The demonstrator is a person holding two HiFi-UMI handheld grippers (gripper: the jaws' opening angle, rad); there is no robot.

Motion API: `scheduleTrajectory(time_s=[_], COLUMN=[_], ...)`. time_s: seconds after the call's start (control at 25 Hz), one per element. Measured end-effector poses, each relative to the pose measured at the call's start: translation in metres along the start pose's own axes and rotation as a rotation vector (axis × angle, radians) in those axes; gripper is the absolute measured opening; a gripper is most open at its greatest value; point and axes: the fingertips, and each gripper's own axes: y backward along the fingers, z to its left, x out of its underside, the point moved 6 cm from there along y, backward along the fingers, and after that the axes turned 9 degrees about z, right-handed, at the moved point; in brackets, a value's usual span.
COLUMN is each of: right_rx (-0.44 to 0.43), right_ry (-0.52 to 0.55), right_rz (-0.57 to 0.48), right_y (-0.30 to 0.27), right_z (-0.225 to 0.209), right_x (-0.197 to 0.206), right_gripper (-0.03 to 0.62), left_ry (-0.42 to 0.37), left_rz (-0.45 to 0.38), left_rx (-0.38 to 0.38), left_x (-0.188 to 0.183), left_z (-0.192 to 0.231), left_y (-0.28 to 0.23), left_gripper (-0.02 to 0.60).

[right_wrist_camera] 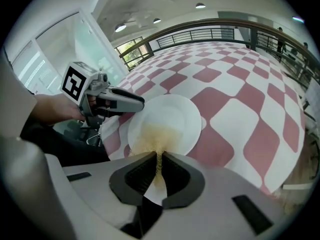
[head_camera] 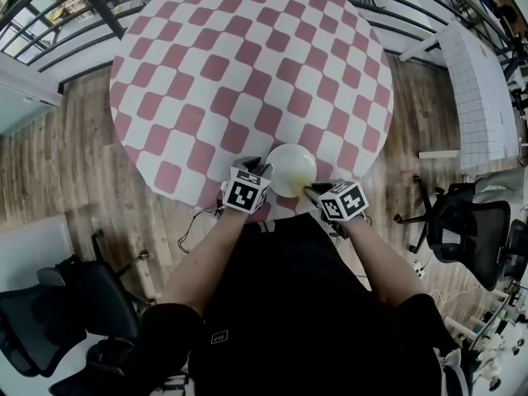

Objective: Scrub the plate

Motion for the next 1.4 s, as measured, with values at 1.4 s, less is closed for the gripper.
scheduleTrajectory(time_s=[1.4], right_rx=[-0.05], right_ry=[-0.085], right_rz=[-0.71], right_y=[0.234], right_z=[-0.068], right_x=[0.018], right_gripper=[0.038], left_ry=[-0.076], left_rz=[-0.309], left_rx=[-0.081], left_x=[-0.102], left_z=[-0.126], left_y=[0.105], left_gripper=[0.086])
